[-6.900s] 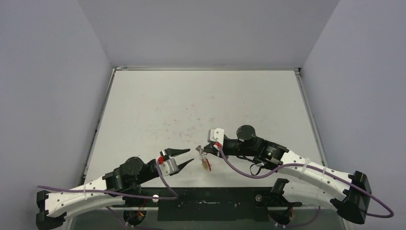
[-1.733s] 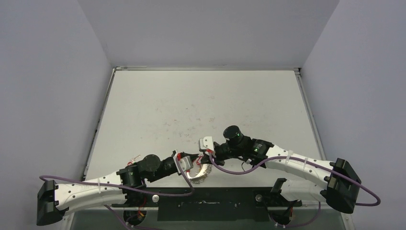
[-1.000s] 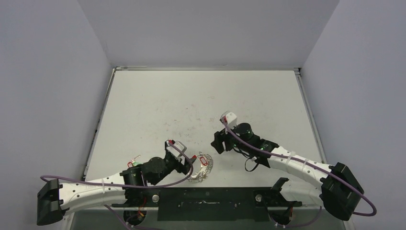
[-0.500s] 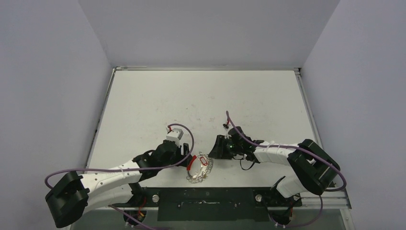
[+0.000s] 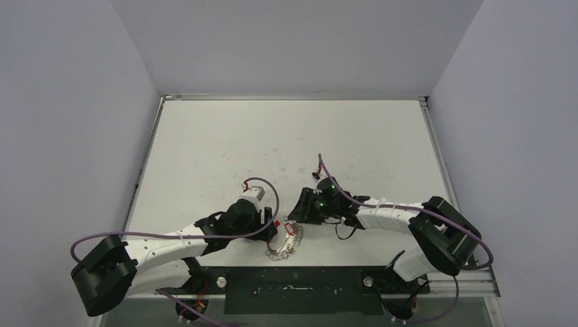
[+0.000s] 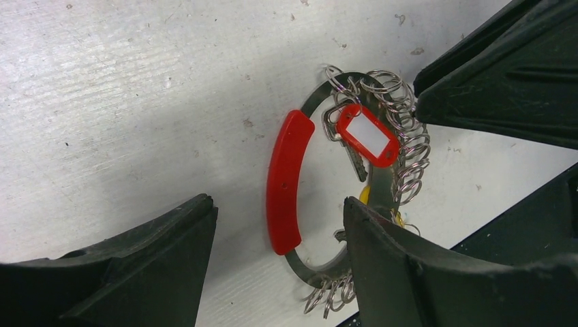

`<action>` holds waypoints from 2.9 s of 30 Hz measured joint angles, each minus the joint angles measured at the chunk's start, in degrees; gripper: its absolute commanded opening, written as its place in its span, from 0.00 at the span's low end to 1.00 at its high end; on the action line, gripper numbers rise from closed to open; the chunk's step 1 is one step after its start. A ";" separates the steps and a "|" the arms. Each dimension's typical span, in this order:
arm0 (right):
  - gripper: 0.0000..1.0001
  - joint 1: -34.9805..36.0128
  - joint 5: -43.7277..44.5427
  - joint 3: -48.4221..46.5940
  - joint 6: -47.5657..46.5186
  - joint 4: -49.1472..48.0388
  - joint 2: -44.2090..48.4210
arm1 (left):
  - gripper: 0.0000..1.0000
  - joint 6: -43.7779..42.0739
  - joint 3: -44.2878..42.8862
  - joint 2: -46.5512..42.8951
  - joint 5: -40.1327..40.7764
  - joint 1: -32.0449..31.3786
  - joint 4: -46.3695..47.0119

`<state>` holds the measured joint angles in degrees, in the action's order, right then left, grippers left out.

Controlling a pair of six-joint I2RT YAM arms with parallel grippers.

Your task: Put the keys on the keyring

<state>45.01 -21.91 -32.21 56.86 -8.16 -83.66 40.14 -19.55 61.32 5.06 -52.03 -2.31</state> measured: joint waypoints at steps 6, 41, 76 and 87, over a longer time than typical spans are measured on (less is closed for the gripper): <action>0.34 0.83 1.88 -1.46 1.14 1.55 -2.19 | 0.67 0.00 0.00 -0.02 -0.63 0.00 0.04; 0.00 0.83 6.99 -25.03 -24.52 21.94 -8.33 | 0.62 -5.53 -0.50 -11.30 1.33 0.00 -5.62; 0.18 9.77 0.83 -53.18 -66.82 40.76 -31.34 | 0.50 -14.58 13.16 -34.36 4.35 0.00 2.47; 0.35 9.27 6.38 -51.28 -63.17 36.46 -32.63 | 0.50 -10.97 13.14 -36.48 7.19 0.00 0.11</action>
<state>54.28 -15.53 -83.48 -6.31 28.29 -116.29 29.17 -6.42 24.84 12.25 -52.03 -2.20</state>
